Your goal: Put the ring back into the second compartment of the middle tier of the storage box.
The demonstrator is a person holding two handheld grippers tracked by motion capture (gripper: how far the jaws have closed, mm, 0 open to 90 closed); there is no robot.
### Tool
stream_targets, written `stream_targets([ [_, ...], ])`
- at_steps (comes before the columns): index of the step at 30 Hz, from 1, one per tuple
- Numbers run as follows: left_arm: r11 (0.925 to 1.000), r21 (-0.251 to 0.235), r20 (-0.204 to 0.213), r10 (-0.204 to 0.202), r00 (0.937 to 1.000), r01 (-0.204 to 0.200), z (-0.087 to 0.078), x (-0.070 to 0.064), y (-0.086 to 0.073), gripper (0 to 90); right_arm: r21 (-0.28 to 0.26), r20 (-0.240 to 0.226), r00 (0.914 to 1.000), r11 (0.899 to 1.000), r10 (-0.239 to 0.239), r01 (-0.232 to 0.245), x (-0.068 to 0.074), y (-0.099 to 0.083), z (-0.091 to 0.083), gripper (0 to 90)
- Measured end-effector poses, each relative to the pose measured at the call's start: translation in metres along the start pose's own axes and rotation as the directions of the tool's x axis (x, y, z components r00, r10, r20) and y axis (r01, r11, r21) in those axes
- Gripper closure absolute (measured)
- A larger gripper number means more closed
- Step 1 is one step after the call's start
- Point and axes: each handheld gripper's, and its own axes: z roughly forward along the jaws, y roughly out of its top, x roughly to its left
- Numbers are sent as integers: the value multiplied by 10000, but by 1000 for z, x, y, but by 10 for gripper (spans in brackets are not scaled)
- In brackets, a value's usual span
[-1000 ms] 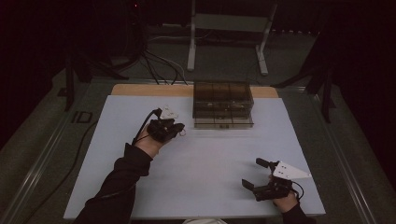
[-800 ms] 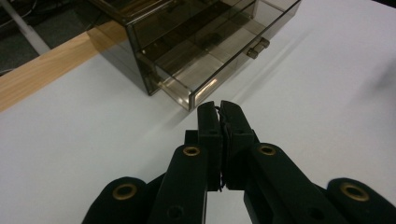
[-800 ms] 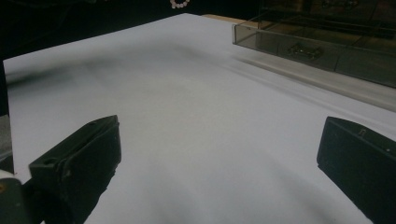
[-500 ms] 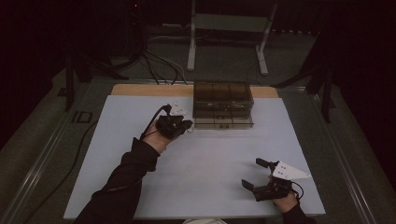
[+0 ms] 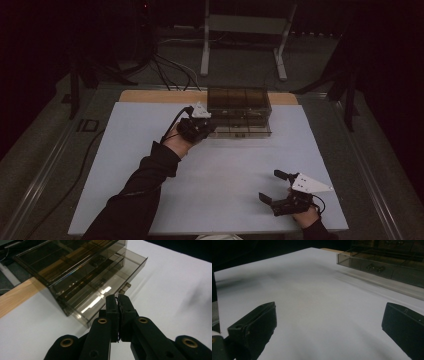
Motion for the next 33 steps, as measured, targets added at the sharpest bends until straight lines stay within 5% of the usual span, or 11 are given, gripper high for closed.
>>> stream_targets([
  [33,9998,-192,625,-52,9980,65,47,-2,41,900,-129,-67,10000,9999,12,-13,1,0,-4,0],
])
